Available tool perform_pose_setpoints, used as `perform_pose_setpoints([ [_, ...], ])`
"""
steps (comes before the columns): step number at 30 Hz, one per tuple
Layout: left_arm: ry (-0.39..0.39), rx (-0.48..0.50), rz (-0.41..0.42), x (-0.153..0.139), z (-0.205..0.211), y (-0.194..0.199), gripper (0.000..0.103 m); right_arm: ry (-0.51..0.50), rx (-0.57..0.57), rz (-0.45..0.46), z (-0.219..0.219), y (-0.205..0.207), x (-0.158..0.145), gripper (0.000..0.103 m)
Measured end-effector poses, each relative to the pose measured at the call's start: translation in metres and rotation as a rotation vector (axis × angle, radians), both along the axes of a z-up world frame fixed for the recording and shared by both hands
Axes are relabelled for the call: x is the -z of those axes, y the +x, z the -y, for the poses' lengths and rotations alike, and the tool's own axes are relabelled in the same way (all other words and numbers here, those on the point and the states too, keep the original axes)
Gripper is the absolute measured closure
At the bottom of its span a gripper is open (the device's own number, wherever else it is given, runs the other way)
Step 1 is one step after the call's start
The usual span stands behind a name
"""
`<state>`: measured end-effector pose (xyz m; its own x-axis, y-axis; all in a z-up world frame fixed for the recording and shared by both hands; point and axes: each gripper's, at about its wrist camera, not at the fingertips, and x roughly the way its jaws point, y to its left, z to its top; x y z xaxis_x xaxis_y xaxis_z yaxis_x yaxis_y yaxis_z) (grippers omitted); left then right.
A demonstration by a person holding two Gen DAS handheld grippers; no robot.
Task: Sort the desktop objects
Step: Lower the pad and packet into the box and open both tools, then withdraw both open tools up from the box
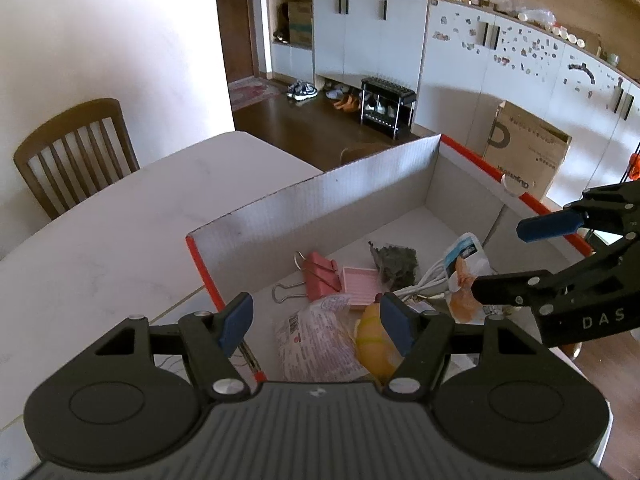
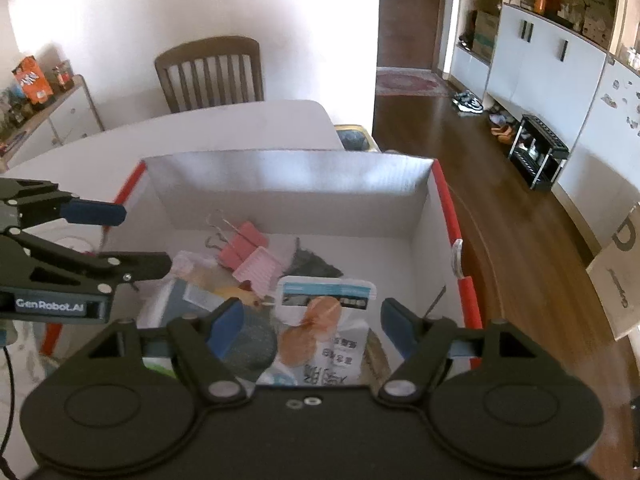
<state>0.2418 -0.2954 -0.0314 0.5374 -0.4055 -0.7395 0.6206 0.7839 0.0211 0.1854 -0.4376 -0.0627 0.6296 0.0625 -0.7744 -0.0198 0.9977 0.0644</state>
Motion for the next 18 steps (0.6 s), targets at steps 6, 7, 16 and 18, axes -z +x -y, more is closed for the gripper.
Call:
perform_pose_setpoints([
  [6,-0.021,-0.035,0.047,-0.016,-0.009,-0.019,0.034,0.007,-0.023,0.027,-0.008,-0.013,-0.012,0.026],
  [7,-0.024,-0.04,0.053,-0.019,-0.011,-0.022,0.034,0.007,-0.026,0.032,-0.009,-0.016,-0.014,0.026],
  [16,-0.043,-0.057,0.085,-0.034,-0.03,-0.046,0.034,-0.001,-0.034,0.099,-0.025,-0.045,-0.032,0.022],
  [18,-0.054,-0.057,0.081,-0.036,-0.036,-0.052,0.029,0.001,-0.034,0.107,-0.03,-0.051,-0.033,0.021],
])
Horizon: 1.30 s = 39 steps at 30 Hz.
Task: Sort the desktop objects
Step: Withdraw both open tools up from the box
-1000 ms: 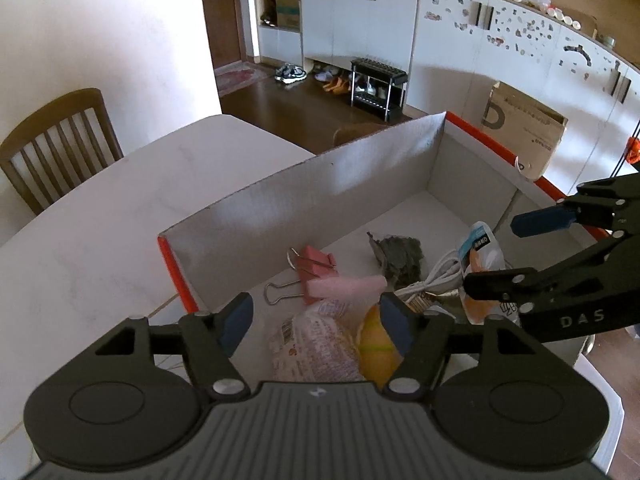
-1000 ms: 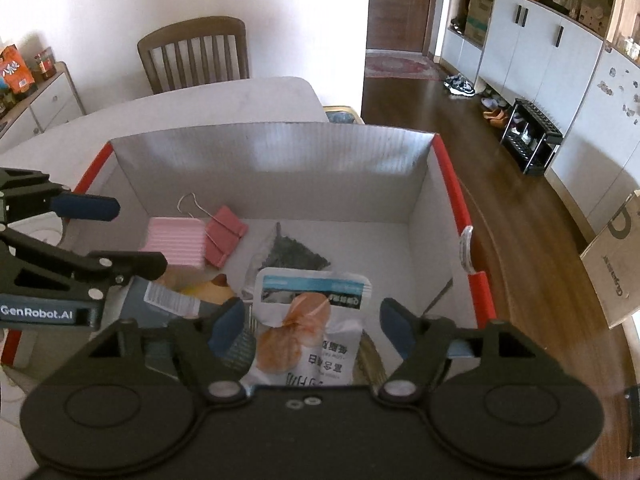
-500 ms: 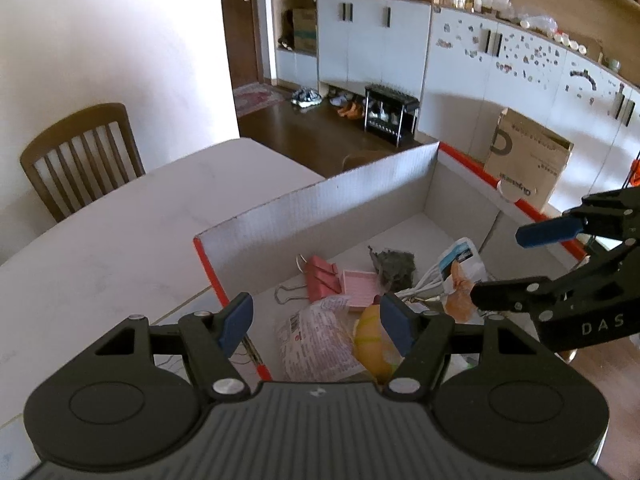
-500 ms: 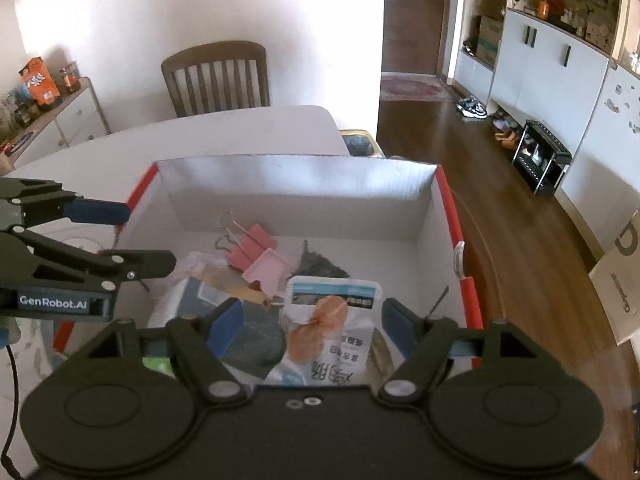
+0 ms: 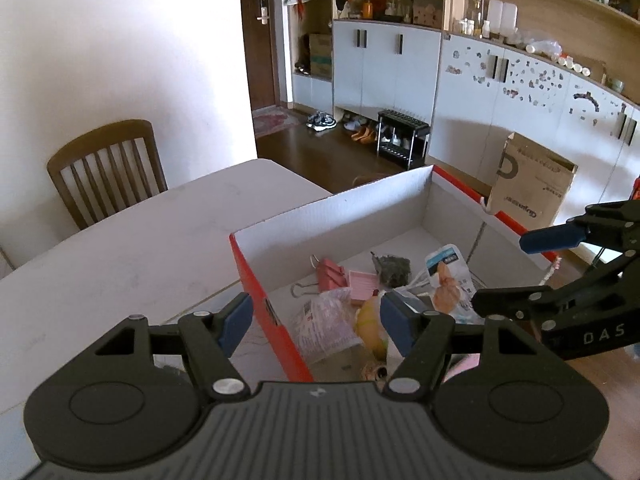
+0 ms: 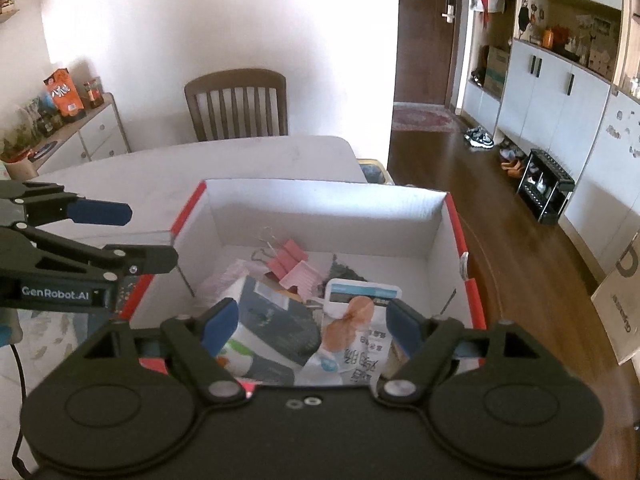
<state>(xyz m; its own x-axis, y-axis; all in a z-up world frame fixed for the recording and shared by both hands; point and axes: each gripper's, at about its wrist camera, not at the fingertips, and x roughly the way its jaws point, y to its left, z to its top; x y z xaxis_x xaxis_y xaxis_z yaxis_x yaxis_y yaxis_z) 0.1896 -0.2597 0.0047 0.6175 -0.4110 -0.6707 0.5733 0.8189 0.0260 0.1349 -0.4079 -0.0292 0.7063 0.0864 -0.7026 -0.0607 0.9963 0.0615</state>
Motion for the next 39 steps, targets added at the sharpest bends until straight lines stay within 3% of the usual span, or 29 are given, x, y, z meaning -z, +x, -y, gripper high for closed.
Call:
perform_pose_setpoints([
  [9,-0.019,-0.007,0.008,-0.002,-0.022,-0.017,0.015,0.004,0.023,0.058,-0.016,-0.022,-0.01,0.014],
  [12,-0.025,-0.008,0.002,-0.001,-0.027,-0.023,0.001,0.007,0.03,0.081,-0.018,-0.029,-0.013,0.01],
  [21,-0.047,0.011,-0.03,-0.003,-0.038,-0.038,0.0,0.023,0.056,0.109,-0.026,-0.049,-0.019,0.002],
  [39,-0.031,0.032,-0.05,0.002,-0.051,-0.069,0.0,0.055,0.095,0.092,-0.045,-0.079,-0.013,0.0],
])
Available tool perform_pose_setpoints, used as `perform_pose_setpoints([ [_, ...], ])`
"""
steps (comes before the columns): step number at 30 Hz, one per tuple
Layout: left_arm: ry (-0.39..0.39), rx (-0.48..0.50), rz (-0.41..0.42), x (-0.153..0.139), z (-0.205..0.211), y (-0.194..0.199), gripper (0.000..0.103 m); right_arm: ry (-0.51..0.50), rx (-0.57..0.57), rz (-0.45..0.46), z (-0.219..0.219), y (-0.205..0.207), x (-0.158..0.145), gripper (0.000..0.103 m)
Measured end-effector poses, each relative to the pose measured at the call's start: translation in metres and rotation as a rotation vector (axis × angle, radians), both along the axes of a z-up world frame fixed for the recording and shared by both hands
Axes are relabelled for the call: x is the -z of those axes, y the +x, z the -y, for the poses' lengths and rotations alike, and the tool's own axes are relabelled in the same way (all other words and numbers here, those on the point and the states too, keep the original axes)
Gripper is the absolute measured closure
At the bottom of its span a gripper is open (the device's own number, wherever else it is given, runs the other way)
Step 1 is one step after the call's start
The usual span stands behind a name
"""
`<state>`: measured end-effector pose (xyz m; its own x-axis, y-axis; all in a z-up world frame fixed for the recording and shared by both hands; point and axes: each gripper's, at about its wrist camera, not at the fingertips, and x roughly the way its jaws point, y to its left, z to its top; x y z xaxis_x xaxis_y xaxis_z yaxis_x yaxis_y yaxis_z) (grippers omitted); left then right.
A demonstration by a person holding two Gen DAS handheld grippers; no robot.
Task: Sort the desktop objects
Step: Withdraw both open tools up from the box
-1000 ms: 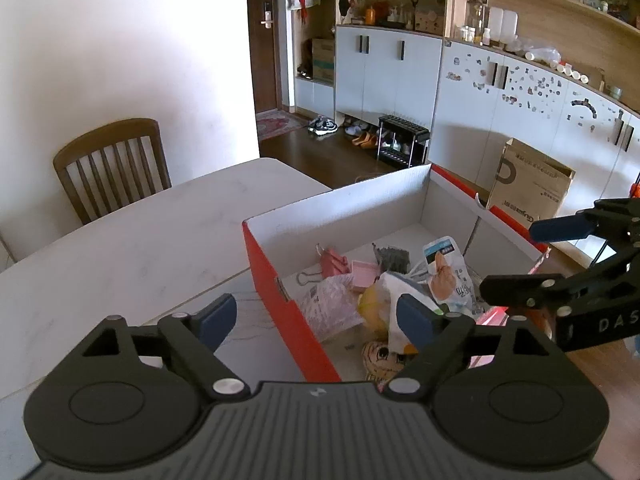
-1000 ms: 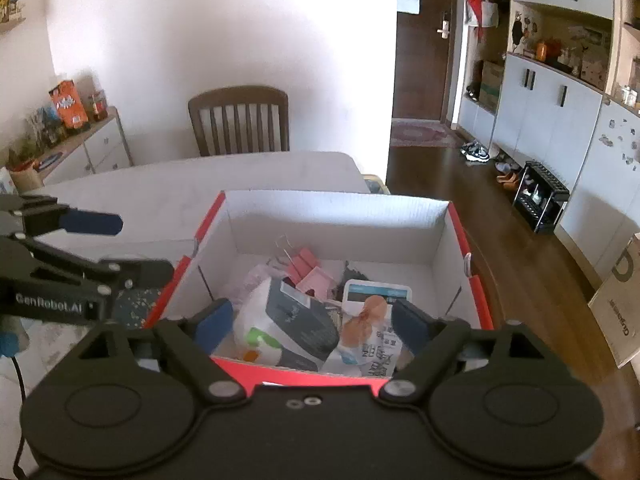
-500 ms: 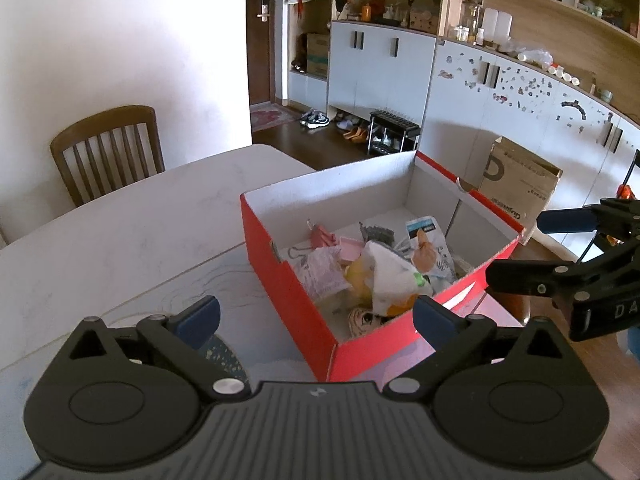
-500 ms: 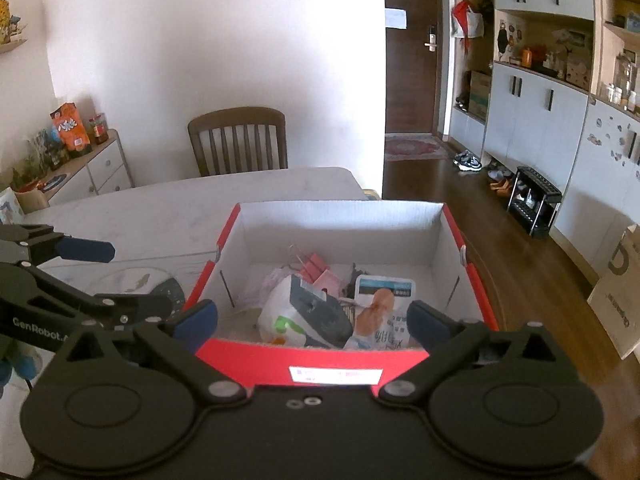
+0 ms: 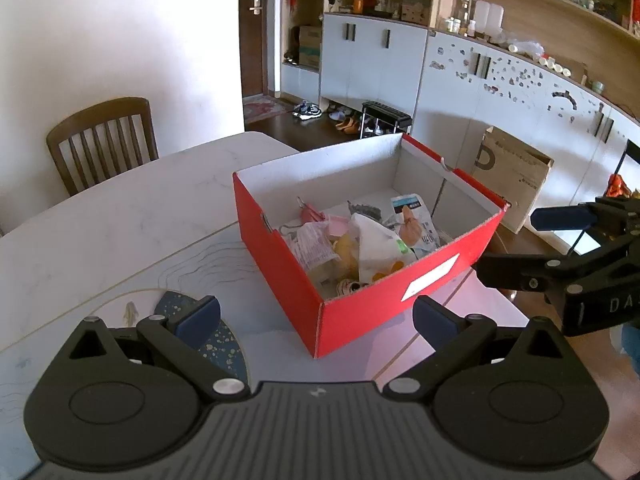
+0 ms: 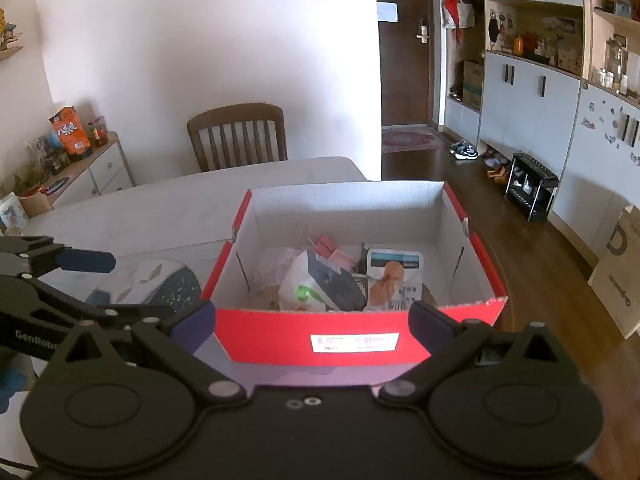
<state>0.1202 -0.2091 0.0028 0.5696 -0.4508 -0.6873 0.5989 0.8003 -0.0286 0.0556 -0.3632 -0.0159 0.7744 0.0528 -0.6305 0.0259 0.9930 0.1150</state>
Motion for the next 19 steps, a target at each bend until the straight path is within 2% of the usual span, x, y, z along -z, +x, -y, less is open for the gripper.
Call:
perform_pose_setpoints([
  [10,0.023,0.025,0.022,0.002,0.001,-0.011,0.0,-0.002,0.02,-0.008,-0.002,-0.01,0.002,0.0],
  [19,-0.001,0.061,-0.007,0.002,-0.002,-0.016,0.0,-0.002,0.036,-0.015,-0.002,-0.017,0.003,0.0],
])
